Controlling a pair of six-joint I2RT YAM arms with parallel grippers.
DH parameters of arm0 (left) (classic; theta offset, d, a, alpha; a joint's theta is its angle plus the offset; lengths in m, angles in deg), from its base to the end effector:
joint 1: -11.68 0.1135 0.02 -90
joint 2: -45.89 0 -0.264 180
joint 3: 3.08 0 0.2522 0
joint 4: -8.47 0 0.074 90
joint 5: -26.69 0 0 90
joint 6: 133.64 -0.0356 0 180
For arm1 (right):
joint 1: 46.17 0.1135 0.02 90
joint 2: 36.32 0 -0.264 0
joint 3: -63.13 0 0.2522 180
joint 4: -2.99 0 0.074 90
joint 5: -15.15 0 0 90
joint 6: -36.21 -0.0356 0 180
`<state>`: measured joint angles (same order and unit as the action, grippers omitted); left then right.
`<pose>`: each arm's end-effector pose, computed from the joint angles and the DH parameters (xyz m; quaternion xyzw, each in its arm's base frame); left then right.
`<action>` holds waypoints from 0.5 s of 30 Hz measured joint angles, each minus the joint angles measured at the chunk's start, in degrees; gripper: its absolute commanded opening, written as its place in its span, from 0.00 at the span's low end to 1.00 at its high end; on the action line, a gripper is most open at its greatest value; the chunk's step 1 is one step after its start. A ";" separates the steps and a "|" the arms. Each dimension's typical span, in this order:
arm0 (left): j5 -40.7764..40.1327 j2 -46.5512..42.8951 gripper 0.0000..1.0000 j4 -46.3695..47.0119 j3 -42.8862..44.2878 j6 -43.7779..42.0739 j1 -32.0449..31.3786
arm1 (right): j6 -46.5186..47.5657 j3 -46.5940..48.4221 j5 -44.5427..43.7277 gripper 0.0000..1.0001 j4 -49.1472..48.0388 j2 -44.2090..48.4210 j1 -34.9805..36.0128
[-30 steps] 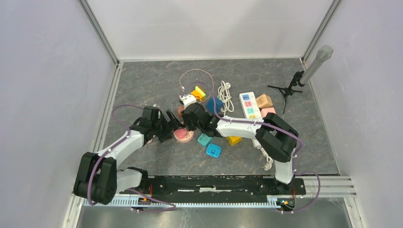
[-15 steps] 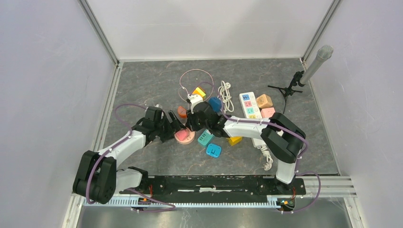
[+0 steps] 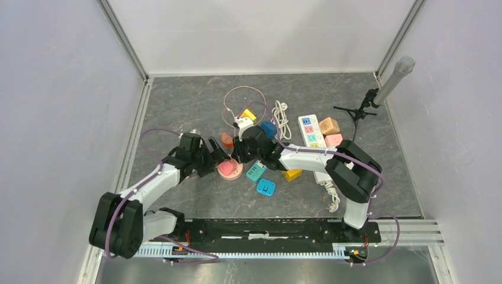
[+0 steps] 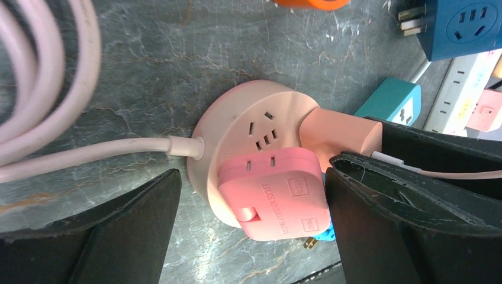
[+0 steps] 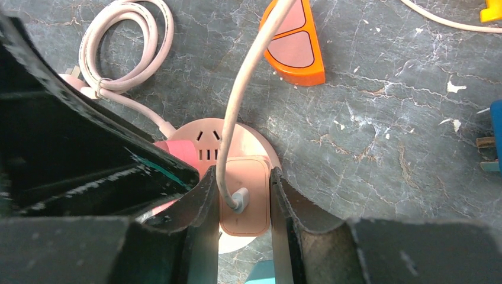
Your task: Pull the plug off the socket
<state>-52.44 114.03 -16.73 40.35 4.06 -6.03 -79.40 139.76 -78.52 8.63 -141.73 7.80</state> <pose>0.2085 -0.0736 0.1697 -0.2106 0.9118 -0.2592 0.2390 0.2380 0.3234 0.1847 -0.2021 0.8609 0.2765 0.3762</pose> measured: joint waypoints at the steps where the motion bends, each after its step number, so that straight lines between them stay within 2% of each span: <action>1: -0.61 -0.98 1.00 -0.76 0.11 -0.20 0.02 | 0.15 0.00 -0.07 0.00 0.00 0.00 0.00; 7: -3.54 -7.74 0.99 -5.25 2.23 -0.90 0.28 | 2.32 0.11 -0.98 0.00 0.22 -0.02 0.44; 11: -4.79 -9.49 0.89 -7.34 2.36 -1.07 0.28 | 4.57 0.66 -2.89 0.00 1.09 -0.02 1.42; 15: -4.28 -9.33 0.87 -7.28 0.09 -1.07 0.28 | 5.79 1.20 -3.52 0.00 1.99 -0.15 1.75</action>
<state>-56.72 104.69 -24.01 40.44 2.99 -5.75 -73.60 140.96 -82.03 10.62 -141.88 9.55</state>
